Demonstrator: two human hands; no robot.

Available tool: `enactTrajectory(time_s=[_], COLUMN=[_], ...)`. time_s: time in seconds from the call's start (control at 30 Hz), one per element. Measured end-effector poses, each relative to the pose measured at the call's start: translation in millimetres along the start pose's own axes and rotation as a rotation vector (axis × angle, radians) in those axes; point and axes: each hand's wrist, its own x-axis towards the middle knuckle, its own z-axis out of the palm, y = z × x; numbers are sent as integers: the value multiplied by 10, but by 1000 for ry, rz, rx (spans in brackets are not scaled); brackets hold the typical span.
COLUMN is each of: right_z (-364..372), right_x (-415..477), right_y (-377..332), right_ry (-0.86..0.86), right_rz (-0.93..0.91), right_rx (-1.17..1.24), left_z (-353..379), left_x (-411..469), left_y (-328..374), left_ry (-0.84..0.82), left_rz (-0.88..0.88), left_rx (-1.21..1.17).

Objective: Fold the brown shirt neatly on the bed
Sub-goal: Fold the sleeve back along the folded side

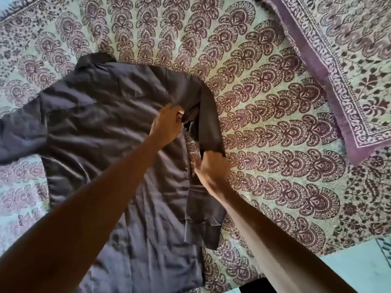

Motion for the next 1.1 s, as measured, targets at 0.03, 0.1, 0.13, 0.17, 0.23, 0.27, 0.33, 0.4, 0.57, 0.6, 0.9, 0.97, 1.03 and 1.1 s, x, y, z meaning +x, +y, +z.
enactTrajectory(time_s=[0.03,0.1,0.13,0.17,0.23,0.27,0.33,0.4,0.57,0.6,0.9,0.97,1.03,1.1], right_z=[-23,-147,-258,-384,-628,-748,-940,-1069,-1356,-1410,-961,-1035,-1197,-1434], right_x=[28,106,160,229,369,438,573,751,1124,1122,636,663,734,787], right_y=[93,314,432,566,809,924,1098,1218,1311,1288,1084,1128,1248,1398], right_ry=[31,108,163,236,358,384,392,416,565,628,-16,29,169,317], right_rz=[13,60,105,168,311,359,386,347,213,178,-444,-411,-347,-251], right_rx=[62,230,317,391,448,442,402,307,67,59,-376,-418,-394,-338], left_z=[-3,-1,-2,0,9,25,63,102,186,206,293,306,316,328], left_x=[-10,-3,10,38,124,184,298,411,558,572,605,590,559,529], left_y=[26,90,134,199,348,447,654,843,1186,1231,1196,1151,1131,1143], left_ry=[9,46,66,77,76,62,7,-62,-152,-166,-190,-198,-221,-250], left_rz=[-3,1,18,47,104,133,193,239,219,218,291,314,311,280], left_rx=[-11,-37,-42,-36,7,34,80,166,231,238,274,284,279,265])
